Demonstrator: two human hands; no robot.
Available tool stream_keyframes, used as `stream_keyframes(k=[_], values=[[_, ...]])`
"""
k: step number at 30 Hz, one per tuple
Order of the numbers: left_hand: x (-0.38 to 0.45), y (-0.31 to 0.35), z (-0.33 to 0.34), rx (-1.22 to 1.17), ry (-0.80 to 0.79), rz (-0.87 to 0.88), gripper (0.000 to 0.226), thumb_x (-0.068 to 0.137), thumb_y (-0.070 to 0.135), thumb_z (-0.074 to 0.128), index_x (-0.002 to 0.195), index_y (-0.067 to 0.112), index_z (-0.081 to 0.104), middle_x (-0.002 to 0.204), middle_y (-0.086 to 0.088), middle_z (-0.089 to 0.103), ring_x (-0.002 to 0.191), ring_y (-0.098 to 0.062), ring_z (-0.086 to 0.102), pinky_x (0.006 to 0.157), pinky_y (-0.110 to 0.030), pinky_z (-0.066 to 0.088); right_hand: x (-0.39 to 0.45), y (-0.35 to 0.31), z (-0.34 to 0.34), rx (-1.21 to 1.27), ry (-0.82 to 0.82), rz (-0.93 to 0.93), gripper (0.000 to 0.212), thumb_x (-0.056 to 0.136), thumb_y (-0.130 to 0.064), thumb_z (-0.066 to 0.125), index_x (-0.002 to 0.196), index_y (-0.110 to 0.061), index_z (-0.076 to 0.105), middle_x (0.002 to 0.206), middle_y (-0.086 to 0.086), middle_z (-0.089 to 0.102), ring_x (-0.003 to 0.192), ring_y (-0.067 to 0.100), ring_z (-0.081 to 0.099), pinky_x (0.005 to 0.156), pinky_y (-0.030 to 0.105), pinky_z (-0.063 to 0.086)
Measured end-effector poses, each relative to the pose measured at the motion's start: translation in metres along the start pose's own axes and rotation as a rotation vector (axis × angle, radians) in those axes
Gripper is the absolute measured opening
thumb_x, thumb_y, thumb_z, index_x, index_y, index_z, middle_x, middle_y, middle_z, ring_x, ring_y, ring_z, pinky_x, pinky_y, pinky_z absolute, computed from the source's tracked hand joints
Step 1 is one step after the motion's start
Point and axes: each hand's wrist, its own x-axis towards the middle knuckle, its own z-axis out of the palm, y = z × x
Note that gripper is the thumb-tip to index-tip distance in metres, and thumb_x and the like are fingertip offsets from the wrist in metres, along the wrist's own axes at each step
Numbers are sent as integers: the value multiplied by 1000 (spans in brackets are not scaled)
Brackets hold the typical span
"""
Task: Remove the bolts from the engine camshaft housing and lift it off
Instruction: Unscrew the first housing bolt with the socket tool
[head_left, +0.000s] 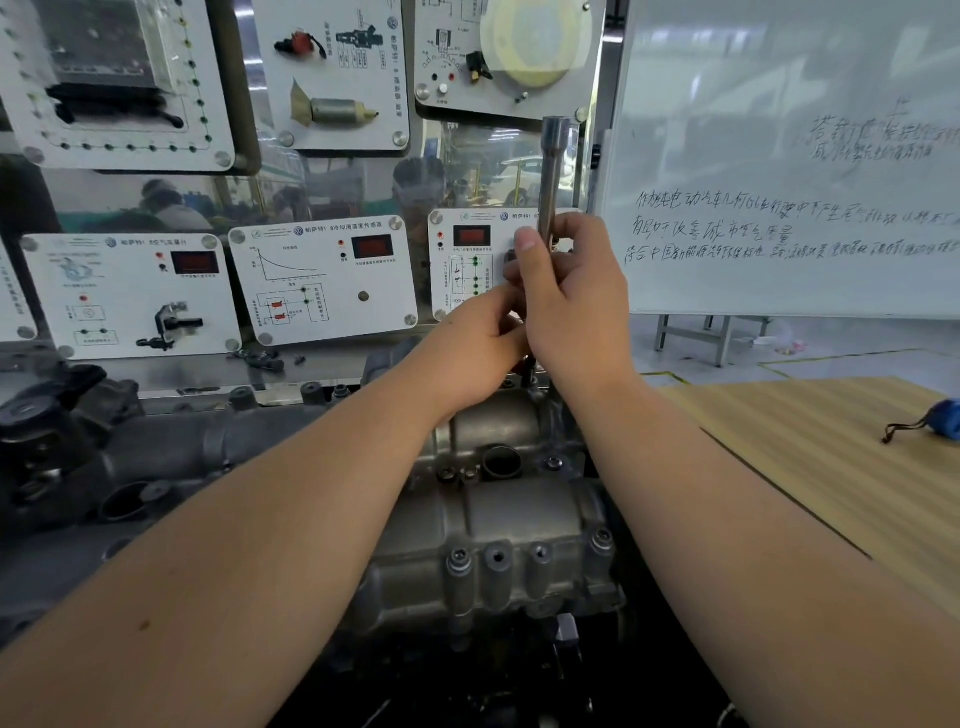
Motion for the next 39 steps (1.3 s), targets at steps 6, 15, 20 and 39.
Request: stream_keyframes(k=[6, 15, 20, 39], values=[[-1, 1, 2, -35, -9, 3, 27, 102, 17, 52, 124, 27, 62, 107, -9, 73, 101, -32, 70, 92, -54, 55, 1, 1, 0, -63, 23, -20, 11, 104, -32, 46, 98, -29, 55, 87, -11, 71, 83, 5, 69, 75, 30, 56], [0, 0, 0, 11, 0, 14, 25, 98, 18, 54, 119, 27, 62, 105, -7, 74, 98, -26, 71, 92, -57, 54, -1, 0, 1, -41, 7, -10, 13, 99, -41, 53, 107, -31, 52, 81, -10, 72, 79, 3, 69, 73, 31, 56], [0, 0, 1, 4, -10, 13, 28, 99, 17, 53, 125, 24, 61, 109, -16, 72, 102, -35, 68, 95, -58, 52, 0, -1, -1, -79, 24, -14, 9, 103, -34, 48, 104, -26, 54, 87, -8, 71, 82, 12, 70, 79, 44, 57], [0, 1, 1, 24, -28, -20, 28, 106, 26, 48, 131, 31, 60, 109, -4, 74, 104, -23, 69, 82, -40, 53, 1, -2, -1, -120, 14, 12, 20, 106, -32, 40, 94, -25, 55, 87, -7, 70, 82, 13, 69, 79, 42, 56]])
